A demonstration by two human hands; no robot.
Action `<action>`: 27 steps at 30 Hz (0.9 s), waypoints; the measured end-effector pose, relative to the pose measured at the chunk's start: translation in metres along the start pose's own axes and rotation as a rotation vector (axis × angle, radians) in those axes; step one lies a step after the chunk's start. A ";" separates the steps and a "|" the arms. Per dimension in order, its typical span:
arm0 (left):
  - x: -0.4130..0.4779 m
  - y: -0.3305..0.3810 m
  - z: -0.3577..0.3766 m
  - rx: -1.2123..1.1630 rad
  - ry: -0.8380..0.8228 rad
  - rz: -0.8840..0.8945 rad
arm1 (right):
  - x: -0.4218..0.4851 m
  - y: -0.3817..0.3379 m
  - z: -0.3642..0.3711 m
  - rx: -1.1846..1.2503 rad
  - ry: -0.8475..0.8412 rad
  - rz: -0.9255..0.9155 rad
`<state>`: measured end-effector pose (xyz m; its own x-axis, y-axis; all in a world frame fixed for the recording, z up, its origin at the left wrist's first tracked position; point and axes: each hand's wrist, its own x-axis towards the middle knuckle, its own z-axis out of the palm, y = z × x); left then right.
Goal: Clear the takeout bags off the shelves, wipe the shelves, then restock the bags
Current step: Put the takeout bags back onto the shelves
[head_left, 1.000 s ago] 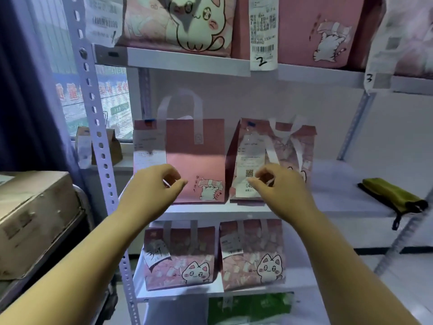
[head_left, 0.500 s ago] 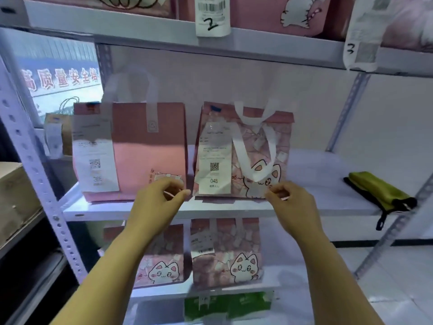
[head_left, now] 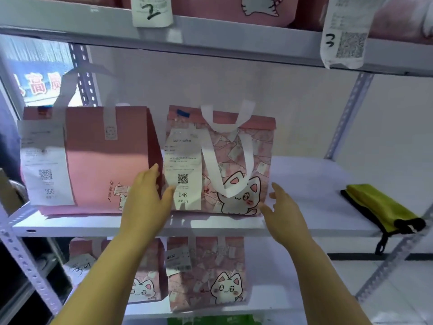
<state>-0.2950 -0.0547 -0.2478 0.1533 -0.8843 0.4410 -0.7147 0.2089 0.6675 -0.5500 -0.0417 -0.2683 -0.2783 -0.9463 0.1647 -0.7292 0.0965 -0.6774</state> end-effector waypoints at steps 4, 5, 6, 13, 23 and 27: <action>0.007 -0.005 0.003 0.004 -0.026 -0.034 | 0.004 -0.001 0.002 0.072 -0.001 -0.022; 0.009 -0.006 0.003 -0.005 -0.014 -0.043 | 0.006 -0.001 0.002 0.086 0.010 -0.019; 0.011 -0.006 0.004 -0.010 -0.002 -0.048 | 0.007 0.000 0.002 0.100 0.024 -0.012; 0.025 -0.002 0.010 -0.039 0.010 0.009 | 0.011 0.007 0.001 0.167 0.185 0.072; 0.014 0.050 0.054 -0.241 -0.122 0.043 | 0.010 0.061 -0.045 0.173 0.391 0.185; 0.007 0.080 0.087 -0.301 -0.176 0.008 | 0.017 0.094 -0.076 0.191 0.428 0.211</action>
<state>-0.4101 -0.0810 -0.2437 0.0096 -0.9353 0.3537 -0.4781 0.3064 0.8231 -0.6706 -0.0254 -0.2751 -0.6671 -0.6975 0.2618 -0.5135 0.1759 -0.8399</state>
